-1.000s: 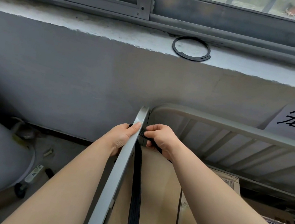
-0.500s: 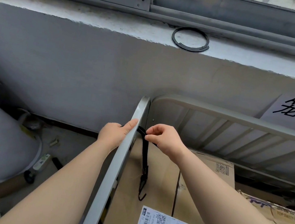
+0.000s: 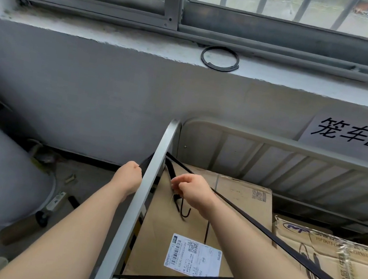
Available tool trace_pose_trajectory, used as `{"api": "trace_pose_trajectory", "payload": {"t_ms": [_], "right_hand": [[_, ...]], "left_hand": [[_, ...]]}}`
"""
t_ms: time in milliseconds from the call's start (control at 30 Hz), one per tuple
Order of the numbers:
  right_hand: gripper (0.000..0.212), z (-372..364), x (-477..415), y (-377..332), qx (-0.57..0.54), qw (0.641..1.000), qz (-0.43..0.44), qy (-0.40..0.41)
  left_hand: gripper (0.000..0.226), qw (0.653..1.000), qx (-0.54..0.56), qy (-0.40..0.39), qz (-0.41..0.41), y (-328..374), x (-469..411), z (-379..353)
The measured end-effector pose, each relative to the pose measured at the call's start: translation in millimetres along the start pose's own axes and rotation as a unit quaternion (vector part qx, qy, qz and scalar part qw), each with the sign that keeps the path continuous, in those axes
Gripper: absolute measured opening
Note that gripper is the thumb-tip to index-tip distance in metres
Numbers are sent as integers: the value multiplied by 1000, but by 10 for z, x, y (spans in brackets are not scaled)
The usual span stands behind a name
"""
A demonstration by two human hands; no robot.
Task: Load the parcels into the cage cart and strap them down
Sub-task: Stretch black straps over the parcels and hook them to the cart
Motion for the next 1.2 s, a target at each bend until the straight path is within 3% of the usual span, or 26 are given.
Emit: {"api": "trace_pose_trajectory", "payload": {"t_ms": [167, 333, 500, 600, 700, 833, 933, 1033, 1133, 1200], "right_hand": [[38, -392, -17, 148, -146, 986, -53, -62], [41, -686, -120, 63, -266, 958, -61, -82], [39, -866, -159, 69, -435, 883, -141, -107], [43, -819, -178, 119, -536, 823, -179, -53], [26, -726, -52, 204, -583, 785, -209, -4], [13, -471, 190, 417, -512, 830, -222, 27], [22, -211, 474, 535, -502, 834, -228, 6], [17, 71, 895, 549, -485, 849, -207, -23], [14, 263, 1303, 483, -464, 870, -158, -54], [14, 384, 1526, 530, -480, 865, -140, -44]], "left_hand": [[32, 992, 101, -40, 57, -87, 28, -50], [59, 991, 81, -80, 68, -129, 27, -139], [59, 992, 67, -78, 69, -119, 22, -159], [64, 991, 80, -80, 70, -148, 16, -166], [60, 991, 88, -71, 68, -155, 61, -153], [52, 991, 101, -74, 46, -109, 209, -195], [32, 998, 26, -60, -11, 22, 375, -221], [22, 995, -78, -45, -42, 135, 625, -228], [34, 987, -142, -38, -65, 212, 842, -258], [40, 986, -146, -43, -70, 242, 998, -311]]}}
Point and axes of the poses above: each hand's wrist, its own x-axis away from the middle knuckle, its own z-axis out of the back of the hand, y = z × x, the point moved 10 cm from there along -x, towards the middle knuckle, and after that the axes turned 9 degrees about x, right-handed, at the moved point
